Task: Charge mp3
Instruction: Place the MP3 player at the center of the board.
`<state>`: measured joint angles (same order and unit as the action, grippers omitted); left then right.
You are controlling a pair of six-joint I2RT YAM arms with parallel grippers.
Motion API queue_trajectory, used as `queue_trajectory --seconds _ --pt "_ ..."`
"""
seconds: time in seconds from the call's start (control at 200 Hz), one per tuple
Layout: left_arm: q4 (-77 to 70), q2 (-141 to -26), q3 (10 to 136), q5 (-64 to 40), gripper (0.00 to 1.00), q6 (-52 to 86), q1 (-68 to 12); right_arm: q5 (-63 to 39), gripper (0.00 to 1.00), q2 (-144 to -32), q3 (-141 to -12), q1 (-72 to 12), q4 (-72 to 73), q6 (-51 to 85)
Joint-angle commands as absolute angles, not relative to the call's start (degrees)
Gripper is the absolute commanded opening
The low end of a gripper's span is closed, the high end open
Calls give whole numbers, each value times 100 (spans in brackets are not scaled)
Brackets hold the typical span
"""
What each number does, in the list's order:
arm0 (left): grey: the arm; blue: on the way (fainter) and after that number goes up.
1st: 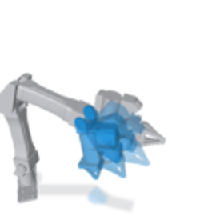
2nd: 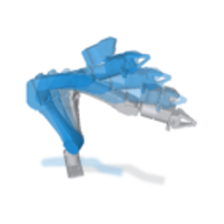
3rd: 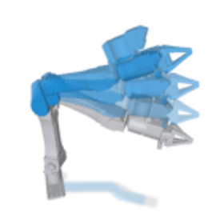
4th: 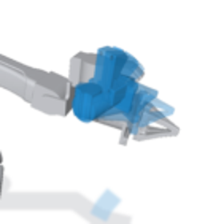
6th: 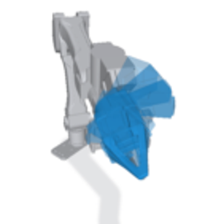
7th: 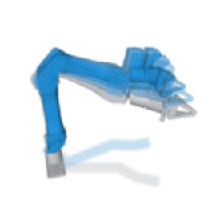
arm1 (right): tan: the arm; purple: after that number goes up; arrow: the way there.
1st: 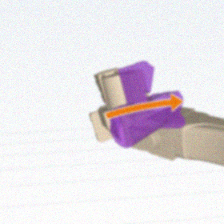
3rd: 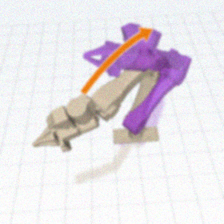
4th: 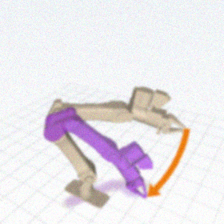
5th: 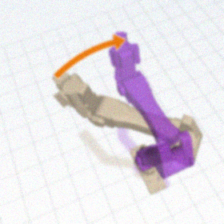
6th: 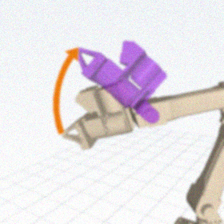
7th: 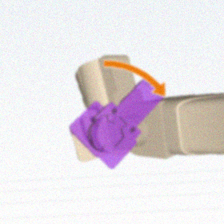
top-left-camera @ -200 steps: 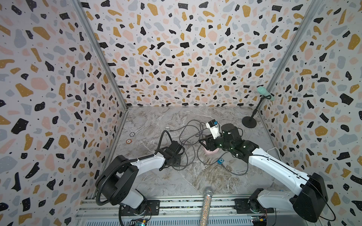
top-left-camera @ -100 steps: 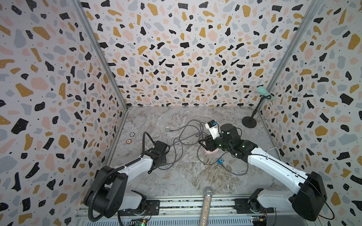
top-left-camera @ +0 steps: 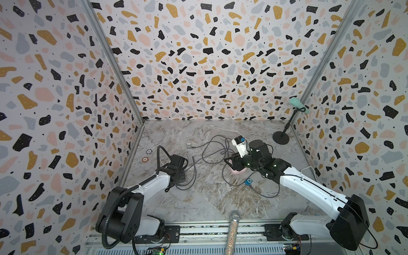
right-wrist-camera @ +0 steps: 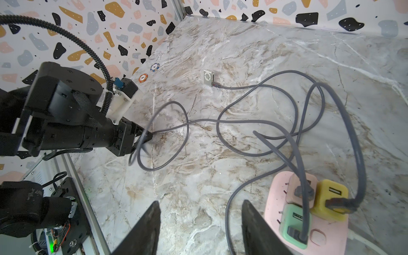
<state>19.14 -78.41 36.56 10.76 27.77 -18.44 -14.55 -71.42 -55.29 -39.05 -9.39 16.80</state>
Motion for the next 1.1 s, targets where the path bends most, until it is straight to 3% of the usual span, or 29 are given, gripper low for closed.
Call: queue_trajectory --seconds 0.0,0.456,1.091 --pt "1793 -7816 3778 809 43 2667 -1823 -1378 59 -6928 -5452 -3891 -980 1731" --pt "2123 -7395 4005 1077 47 2624 -1821 -1338 59 -6796 -5342 -3888 -995 1775" --pt "3098 -7301 5120 2323 48 2475 -1714 -1063 59 -6947 -5655 -3880 -1158 1477"
